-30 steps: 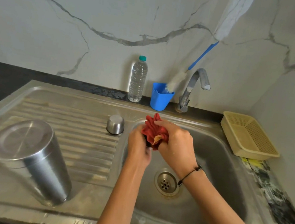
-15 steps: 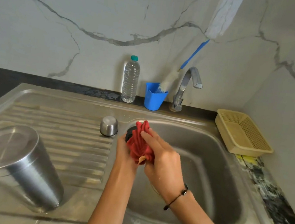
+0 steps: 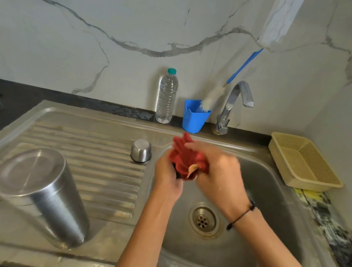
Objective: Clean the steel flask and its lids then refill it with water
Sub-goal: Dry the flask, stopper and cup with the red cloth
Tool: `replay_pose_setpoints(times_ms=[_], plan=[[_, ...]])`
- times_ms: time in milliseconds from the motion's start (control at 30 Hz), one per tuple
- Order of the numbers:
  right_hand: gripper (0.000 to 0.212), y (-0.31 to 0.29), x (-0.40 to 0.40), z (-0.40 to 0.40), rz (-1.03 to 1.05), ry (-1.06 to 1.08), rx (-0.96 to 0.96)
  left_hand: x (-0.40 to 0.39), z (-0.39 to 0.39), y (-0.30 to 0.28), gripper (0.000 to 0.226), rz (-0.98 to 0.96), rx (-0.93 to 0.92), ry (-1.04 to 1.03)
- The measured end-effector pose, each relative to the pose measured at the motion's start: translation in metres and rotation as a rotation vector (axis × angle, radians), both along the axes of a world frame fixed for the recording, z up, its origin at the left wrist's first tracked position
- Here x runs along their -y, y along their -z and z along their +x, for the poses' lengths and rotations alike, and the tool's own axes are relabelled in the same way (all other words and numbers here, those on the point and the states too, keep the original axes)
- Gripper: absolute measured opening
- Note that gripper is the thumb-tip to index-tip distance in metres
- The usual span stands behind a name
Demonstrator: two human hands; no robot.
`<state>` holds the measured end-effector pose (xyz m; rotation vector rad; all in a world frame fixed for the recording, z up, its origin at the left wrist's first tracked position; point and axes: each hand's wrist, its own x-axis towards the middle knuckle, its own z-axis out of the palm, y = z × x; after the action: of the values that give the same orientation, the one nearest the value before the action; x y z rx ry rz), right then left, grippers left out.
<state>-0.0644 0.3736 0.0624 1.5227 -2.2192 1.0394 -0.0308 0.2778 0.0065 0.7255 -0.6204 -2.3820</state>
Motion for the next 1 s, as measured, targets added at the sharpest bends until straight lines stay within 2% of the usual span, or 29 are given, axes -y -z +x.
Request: replay_pose_setpoints(times_ms=[67,100,167,267,367,433,533,633,733,833,867,933,1000], plan=[[0.038,0.004,0.002,0.014,0.079,0.006,-0.173,0.001,0.005,-0.001,0.038,-0.018,-0.007,0.020],[0.036,0.006,0.002,0.015,0.110,0.018,-0.198,0.000,0.006,-0.001,0.038,-0.044,0.002,0.027],[0.034,0.005,0.003,0.011,0.148,0.042,-0.188,-0.001,0.004,-0.001,0.045,-0.119,0.026,0.012],[0.029,-0.003,0.000,0.003,0.322,0.101,-0.136,-0.007,0.002,-0.004,0.059,-0.268,0.137,0.027],[0.034,-0.006,0.001,-0.004,0.431,0.143,-0.004,-0.014,0.000,-0.007,0.035,-0.244,0.176,0.047],[0.033,-0.007,0.001,-0.007,0.356,0.178,0.133,-0.014,-0.001,-0.007,0.033,-0.135,0.108,0.024],[0.031,-0.001,-0.001,-0.007,0.114,0.205,0.276,-0.007,-0.003,-0.006,0.047,0.027,-0.113,-0.005],[0.037,0.005,-0.005,0.007,-0.075,0.149,0.205,0.000,0.002,-0.009,0.046,0.058,-0.290,0.093],[0.051,0.004,-0.006,0.009,-0.114,0.131,0.190,0.006,0.008,-0.005,0.039,-0.107,-0.318,0.230],[0.051,-0.005,-0.008,-0.005,-0.074,0.156,0.258,0.011,0.008,0.001,0.078,-0.391,-0.292,0.322],[0.049,-0.007,-0.009,-0.008,-0.072,0.145,0.265,0.012,0.009,0.002,0.084,-0.457,-0.293,0.330],[0.044,-0.008,-0.010,-0.011,-0.074,0.129,0.294,0.013,0.010,0.000,0.086,-0.508,-0.299,0.326],[0.041,-0.005,-0.010,-0.014,-0.061,0.146,0.339,0.012,0.009,-0.002,0.098,-0.509,-0.221,0.270]])
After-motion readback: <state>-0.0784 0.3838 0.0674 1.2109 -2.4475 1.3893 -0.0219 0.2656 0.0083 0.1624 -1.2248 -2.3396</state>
